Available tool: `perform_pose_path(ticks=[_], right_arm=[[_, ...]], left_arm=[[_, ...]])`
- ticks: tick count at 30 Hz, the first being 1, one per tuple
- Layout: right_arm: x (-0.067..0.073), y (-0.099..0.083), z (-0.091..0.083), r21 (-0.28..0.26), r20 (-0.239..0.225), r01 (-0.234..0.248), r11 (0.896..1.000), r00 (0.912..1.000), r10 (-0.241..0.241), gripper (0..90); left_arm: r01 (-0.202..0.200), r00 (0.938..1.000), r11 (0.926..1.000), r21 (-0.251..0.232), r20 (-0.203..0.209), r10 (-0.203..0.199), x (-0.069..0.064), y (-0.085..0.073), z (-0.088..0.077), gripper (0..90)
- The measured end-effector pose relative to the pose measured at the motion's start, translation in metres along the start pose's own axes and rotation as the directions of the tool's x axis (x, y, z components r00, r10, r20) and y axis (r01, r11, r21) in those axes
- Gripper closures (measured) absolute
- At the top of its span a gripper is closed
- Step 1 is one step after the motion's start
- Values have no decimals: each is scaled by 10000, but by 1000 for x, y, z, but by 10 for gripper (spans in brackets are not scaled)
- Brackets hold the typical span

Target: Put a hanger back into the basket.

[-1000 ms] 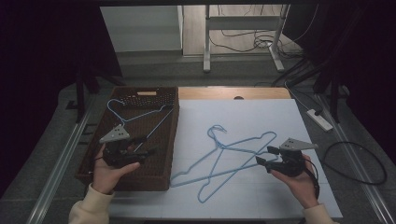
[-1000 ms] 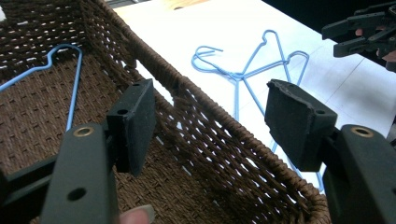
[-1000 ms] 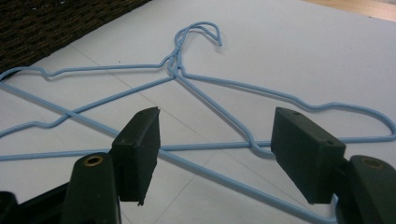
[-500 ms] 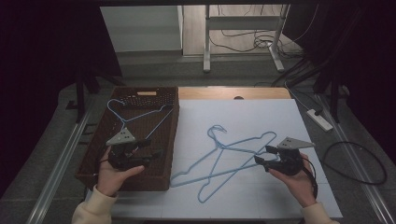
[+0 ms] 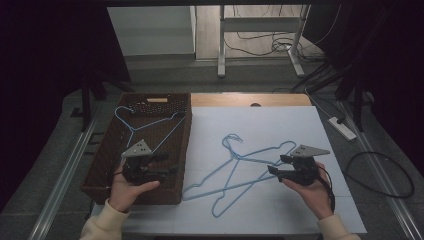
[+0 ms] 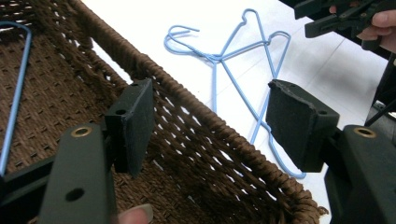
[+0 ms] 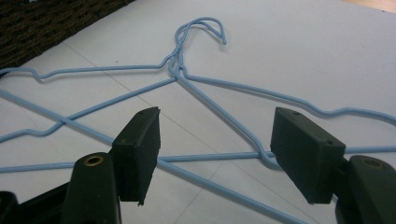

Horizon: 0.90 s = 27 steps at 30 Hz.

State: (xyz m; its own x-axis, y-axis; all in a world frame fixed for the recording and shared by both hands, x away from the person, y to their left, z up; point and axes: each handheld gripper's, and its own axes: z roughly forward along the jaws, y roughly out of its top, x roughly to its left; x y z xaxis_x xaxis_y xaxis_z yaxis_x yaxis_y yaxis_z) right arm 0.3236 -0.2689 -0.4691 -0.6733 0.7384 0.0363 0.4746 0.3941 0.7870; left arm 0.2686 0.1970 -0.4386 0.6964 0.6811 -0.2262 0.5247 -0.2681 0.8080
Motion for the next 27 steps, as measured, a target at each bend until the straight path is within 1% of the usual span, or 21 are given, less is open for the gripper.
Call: perform_pose_path(ticks=[3, 9, 13, 15, 17, 20, 23, 25, 26, 27], right_arm=[[2, 2, 3, 82, -56, 140, 9999, 9999, -140, 338], [-1, 3, 6, 174, -121, 93, 9998, 9999, -91, 336], [0, 7, 9, 176, -215, 146, 9997, 9997, -142, 336], [0, 11, 12, 246, -321, 94, 9997, 9994, -86, 333], [1, 14, 15, 317, -322, 65, 9995, 9995, -54, 331], [3, 27, 27, 417, -415, 15, 9991, 9991, 2, 331], [9, 38, 39, 686, -548, 287, 9972, 9982, -250, 329], [13, 45, 51, 986, -669, 448, 9941, 9970, -383, 328], [15, 50, 61, 1150, -675, 509, 9921, 9968, -433, 328], [15, 50, 61, 1150, -675, 509, 9921, 9968, -433, 328]], left_arm=[[30, 10000, 10000, -3, -41, -30, 0, -1, 0, 332], [31, 9996, 10000, -71, -265, -33, 0, -4, 0, 331], [19, 9997, 10000, -72, -255, -21, -1, -4, 1, 331], [7, 9997, 10000, -88, -257, -9, -2, -3, 1, 331], [-13, 9997, 10000, -87, -255, 10, -2, -3, 1, 331], [-69, 9997, 9999, -145, -220, 66, -4, -2, 1, 331], [-63, 9997, 9999, -148, -219, 60, -4, -2, 1, 330], [-59, 9998, 9999, -125, -215, 57, -4, -2, 0, 330], [-79, 9997, 9999, -120, -222, 76, -3, -2, 0, 330], [-57, 9997, 9999, -122, -222, 54, -3, -2, 0, 330]])
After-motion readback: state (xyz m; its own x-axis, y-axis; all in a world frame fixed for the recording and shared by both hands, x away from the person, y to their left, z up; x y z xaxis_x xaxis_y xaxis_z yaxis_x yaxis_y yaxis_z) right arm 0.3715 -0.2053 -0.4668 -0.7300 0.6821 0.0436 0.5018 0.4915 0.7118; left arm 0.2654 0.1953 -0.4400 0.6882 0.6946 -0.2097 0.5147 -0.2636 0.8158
